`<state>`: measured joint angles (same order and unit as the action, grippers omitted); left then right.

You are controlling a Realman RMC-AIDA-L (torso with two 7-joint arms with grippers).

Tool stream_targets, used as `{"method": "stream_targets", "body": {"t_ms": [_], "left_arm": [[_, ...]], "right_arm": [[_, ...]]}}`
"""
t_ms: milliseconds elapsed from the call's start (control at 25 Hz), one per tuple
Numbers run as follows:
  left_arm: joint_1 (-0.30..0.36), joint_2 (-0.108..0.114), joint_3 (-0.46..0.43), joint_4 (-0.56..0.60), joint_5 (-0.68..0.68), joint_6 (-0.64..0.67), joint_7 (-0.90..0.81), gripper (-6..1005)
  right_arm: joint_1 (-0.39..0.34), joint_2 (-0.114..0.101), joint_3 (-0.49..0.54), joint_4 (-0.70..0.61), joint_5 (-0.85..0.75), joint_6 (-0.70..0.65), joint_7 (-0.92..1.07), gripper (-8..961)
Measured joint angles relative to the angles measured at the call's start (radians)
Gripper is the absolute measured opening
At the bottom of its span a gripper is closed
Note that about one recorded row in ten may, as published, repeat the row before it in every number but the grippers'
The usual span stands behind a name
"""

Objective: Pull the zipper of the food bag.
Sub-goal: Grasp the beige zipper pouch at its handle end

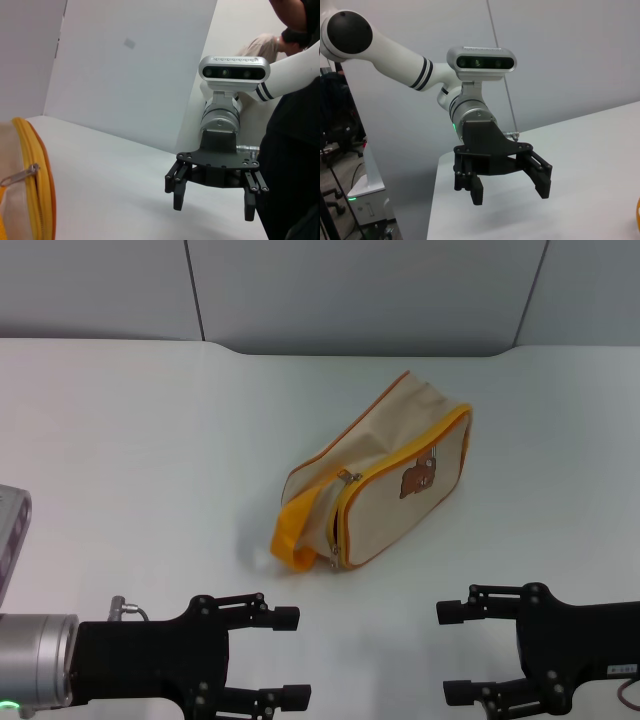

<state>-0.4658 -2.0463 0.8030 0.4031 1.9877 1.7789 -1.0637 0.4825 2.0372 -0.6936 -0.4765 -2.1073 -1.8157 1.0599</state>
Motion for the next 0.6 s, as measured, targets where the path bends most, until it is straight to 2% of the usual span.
{"method": "stream_targets", "body": {"t_ms": [600], "left_arm": [[0.004, 0.0, -0.003, 0.003, 0.0, 0.005, 0.001, 812]], "right_arm": [[0.004, 0.0, 0.002, -0.001, 0.003, -0.001, 0.0, 802]]}}
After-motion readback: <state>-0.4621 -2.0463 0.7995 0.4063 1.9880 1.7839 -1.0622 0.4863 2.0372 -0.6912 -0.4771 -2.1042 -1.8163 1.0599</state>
